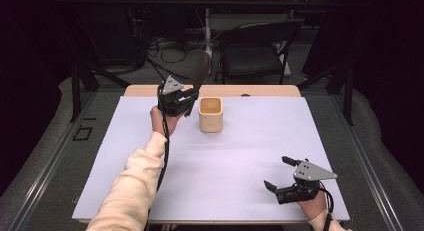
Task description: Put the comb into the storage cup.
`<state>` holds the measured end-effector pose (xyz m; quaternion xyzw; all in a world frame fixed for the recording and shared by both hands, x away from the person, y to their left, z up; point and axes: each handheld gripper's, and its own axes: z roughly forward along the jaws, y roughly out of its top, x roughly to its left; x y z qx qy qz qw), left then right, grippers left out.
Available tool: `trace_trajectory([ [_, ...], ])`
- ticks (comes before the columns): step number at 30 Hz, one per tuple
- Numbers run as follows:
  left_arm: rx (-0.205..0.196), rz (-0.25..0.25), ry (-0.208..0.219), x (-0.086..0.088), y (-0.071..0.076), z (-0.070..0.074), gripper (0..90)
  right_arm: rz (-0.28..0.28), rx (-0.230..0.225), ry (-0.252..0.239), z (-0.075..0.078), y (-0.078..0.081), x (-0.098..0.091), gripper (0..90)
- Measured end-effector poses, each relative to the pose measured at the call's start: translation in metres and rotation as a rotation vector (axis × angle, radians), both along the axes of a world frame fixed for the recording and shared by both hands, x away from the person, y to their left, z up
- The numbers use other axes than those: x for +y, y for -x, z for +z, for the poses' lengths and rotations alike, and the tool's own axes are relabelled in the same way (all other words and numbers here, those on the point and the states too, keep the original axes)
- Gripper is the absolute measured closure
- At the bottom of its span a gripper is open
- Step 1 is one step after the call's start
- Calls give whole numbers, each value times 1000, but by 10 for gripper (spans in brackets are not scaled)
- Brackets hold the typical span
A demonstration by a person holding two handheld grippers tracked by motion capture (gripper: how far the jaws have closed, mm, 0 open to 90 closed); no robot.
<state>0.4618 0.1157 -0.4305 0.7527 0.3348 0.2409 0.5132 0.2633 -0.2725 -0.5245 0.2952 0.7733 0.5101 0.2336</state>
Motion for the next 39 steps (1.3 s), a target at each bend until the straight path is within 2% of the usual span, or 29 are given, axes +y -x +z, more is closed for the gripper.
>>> trace_trajectory([
  [39,-39,-12,26,-16,-8,8,725,0,-1,-6,0,0,0,0],
])
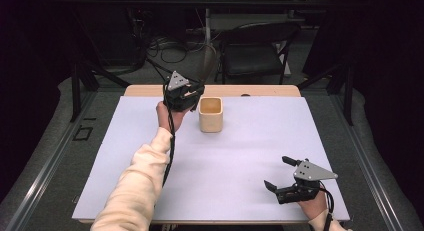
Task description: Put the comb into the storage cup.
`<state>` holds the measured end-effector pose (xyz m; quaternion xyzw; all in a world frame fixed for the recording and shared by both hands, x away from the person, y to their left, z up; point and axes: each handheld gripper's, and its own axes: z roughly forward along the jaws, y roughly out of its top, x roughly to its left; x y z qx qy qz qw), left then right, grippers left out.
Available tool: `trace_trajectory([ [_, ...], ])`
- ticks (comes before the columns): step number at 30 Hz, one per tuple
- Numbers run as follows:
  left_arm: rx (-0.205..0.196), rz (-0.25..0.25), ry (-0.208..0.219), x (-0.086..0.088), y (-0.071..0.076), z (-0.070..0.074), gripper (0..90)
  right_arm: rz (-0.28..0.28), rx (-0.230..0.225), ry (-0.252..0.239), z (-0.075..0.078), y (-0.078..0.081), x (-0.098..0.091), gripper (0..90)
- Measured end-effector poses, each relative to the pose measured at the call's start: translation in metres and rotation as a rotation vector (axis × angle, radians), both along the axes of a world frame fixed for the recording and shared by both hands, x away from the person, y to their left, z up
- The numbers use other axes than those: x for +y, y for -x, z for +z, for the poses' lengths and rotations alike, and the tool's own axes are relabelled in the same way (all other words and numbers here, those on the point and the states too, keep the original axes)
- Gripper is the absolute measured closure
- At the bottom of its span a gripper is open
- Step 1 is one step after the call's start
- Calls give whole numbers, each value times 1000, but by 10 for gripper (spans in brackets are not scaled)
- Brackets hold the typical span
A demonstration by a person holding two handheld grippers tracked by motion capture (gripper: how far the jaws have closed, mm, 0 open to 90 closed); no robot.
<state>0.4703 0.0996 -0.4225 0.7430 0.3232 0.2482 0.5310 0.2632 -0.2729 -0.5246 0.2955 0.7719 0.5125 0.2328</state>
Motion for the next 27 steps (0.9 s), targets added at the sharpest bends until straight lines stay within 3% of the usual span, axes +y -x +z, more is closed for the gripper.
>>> trace_trajectory([
  [27,-26,-12,34,-16,-6,-1,725,2,-2,2,0,0,0,0],
])
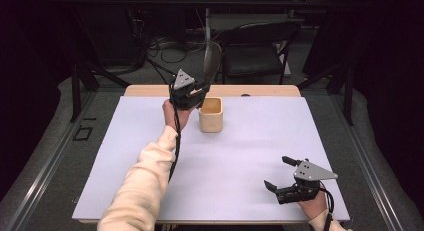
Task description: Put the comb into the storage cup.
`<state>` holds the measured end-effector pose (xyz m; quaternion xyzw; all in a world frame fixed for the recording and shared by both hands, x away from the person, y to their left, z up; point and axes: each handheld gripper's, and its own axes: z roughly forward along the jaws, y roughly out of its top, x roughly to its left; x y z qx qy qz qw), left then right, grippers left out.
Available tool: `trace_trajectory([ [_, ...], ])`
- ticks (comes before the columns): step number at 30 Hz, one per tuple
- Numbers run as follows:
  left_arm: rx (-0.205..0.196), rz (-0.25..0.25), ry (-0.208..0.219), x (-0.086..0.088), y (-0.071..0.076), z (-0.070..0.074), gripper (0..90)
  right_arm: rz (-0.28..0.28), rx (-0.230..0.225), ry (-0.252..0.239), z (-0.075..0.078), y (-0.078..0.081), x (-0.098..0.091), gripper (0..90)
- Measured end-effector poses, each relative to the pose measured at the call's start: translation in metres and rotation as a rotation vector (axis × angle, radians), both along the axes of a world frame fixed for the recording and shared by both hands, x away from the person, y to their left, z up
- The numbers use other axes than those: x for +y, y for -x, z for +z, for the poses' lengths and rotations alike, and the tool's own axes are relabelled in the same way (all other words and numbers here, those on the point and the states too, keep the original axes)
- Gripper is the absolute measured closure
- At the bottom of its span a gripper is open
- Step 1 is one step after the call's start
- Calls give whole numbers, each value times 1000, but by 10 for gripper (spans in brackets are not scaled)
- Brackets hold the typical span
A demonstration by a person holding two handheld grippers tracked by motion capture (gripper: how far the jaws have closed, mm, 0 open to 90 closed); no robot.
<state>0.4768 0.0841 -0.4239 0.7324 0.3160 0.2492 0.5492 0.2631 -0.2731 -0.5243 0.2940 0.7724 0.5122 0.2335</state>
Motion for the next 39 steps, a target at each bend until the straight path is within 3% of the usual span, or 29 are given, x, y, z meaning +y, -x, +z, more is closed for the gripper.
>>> trace_trajectory([
  [14,-7,-4,33,-2,-3,-4,725,0,0,0,0,0,0,0],
  [39,1,-15,53,-6,-8,-11,725,1,1,-1,0,0,0,0],
])
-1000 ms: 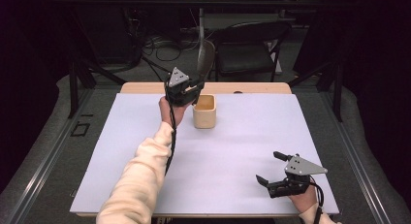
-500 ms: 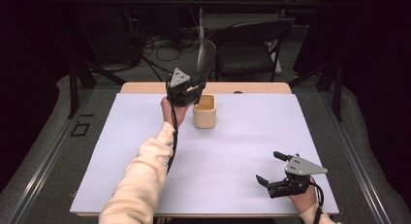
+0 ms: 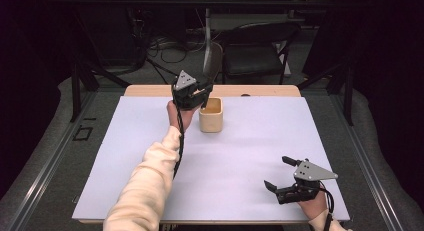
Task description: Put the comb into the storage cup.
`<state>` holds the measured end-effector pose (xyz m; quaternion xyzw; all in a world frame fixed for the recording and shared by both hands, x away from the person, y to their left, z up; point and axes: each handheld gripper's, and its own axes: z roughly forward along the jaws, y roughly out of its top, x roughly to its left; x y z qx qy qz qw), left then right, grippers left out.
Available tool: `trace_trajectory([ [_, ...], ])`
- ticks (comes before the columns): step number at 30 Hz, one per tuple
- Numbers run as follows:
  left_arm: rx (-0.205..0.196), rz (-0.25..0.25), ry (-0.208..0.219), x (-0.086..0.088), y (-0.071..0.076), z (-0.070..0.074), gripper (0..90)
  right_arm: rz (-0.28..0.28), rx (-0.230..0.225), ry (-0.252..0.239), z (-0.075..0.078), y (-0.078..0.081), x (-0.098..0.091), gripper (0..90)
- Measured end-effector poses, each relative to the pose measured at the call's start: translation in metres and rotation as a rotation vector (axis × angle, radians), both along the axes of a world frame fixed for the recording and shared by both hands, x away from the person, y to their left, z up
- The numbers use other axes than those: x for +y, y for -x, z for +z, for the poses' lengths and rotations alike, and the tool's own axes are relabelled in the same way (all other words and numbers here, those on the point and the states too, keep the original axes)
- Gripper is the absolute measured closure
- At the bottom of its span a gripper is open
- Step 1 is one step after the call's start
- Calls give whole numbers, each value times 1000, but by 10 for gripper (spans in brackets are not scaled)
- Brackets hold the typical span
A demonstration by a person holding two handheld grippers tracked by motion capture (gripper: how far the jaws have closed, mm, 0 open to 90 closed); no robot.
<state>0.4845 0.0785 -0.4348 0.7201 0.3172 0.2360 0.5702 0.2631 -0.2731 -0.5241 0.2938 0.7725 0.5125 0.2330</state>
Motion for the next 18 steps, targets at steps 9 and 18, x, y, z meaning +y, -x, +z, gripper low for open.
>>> trace_trajectory([
  [9,7,-6,6,-1,-1,-3,725,0,1,1,0,0,0,0],
  [18,17,-11,10,-1,-3,-6,724,1,2,1,0,0,0,0],
])
